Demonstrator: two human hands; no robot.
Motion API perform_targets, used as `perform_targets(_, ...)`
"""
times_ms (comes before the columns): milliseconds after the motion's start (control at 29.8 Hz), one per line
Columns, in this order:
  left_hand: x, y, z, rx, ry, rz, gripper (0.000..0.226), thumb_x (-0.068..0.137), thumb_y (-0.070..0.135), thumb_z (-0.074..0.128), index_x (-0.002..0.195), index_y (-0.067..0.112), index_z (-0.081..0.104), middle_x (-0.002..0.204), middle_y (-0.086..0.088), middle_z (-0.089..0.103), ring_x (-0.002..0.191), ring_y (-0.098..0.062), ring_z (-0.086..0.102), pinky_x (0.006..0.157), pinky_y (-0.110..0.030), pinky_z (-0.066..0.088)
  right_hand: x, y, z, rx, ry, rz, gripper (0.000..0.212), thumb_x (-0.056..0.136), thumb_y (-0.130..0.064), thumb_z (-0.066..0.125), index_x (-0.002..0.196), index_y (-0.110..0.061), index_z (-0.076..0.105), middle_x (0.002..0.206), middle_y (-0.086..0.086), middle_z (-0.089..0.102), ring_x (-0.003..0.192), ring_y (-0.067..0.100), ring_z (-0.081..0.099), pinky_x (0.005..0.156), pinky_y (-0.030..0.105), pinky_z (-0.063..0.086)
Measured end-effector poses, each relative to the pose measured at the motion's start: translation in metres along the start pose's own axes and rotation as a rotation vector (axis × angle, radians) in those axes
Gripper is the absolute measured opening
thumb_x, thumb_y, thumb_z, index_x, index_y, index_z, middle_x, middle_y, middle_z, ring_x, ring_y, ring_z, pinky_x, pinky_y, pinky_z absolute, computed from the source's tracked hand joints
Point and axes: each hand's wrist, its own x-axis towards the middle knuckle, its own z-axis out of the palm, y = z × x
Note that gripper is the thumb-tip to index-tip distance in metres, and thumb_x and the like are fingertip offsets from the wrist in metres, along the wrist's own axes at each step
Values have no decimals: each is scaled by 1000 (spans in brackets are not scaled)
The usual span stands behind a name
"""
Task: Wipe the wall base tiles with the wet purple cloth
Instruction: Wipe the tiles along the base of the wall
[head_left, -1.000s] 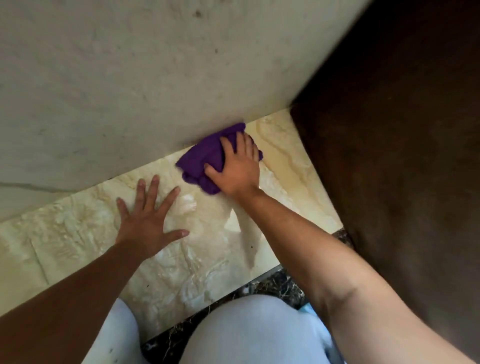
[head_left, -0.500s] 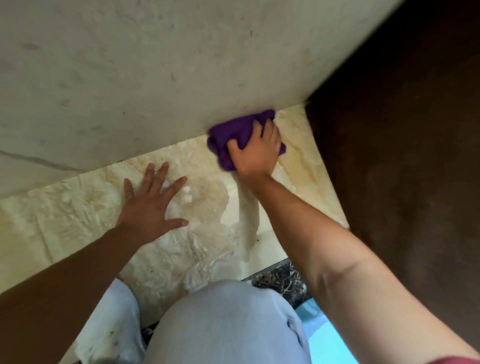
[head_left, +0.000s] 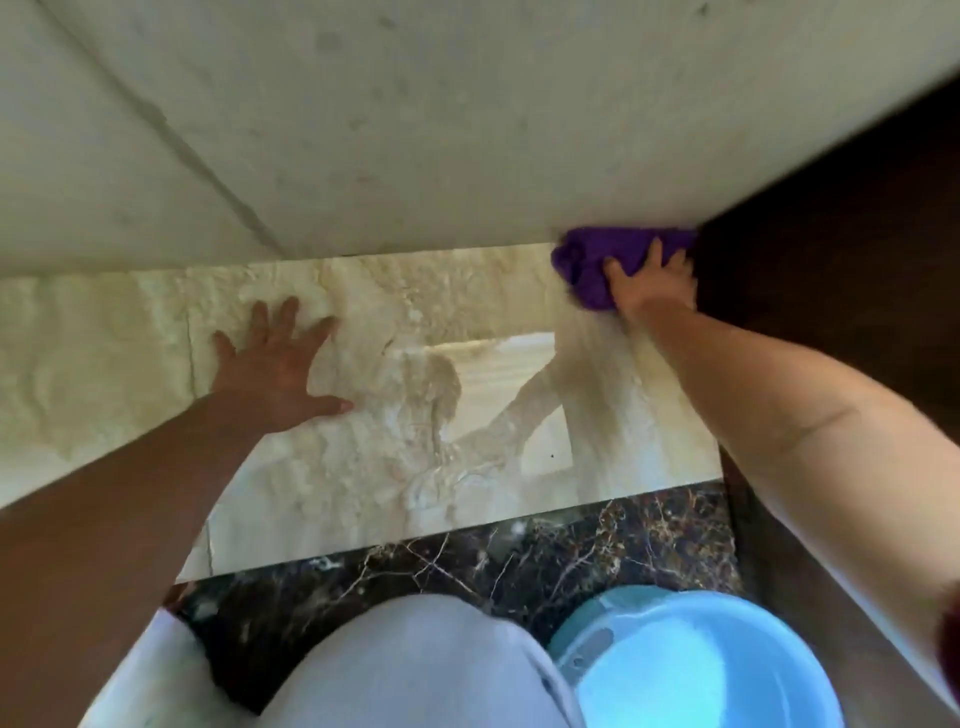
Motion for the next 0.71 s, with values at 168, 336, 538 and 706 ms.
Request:
perform_targets(168, -14, -26, 35, -58, 94, -4, 123, 64, 89, 55, 155, 45, -15, 164, 1, -33, 152, -31, -25, 119, -68, 4, -13, -13, 28, 160, 213, 73, 89, 90, -67, 37, 158, -12, 23, 163, 26, 17, 152, 40, 11, 124, 48, 6)
perform_targets(336, -5, -37, 57, -31, 186, 48, 121, 63, 92, 47, 157, 43, -12, 166, -1, -28, 153, -32, -24, 118, -68, 3, -111, -145, 99, 195, 252, -76, 90, 85, -65, 44, 153, -7, 34, 160, 31, 21, 151, 44, 13, 123, 52, 5)
perform_targets(538, -14, -39, 55, -81, 219, 127, 115, 69, 85, 57, 160, 36, 8, 170, -1, -12, 156, -25, -15, 122, -62, 2, -140, -175, 101, 111, 137, -208, 93, 84, -75, 44, 153, -12, 33, 159, 30, 24, 150, 44, 13, 122, 55, 7)
perform_targets(706, -31, -103, 66, -84, 334, 83, 113, 69, 89, 48, 159, 33, 11, 170, -3, -5, 156, -25, -11, 122, -62, 2, -86, -66, 57, 92, 243, -64, 89, 91, -74, 34, 157, -15, 25, 162, 27, 18, 151, 43, 12, 122, 57, 10)
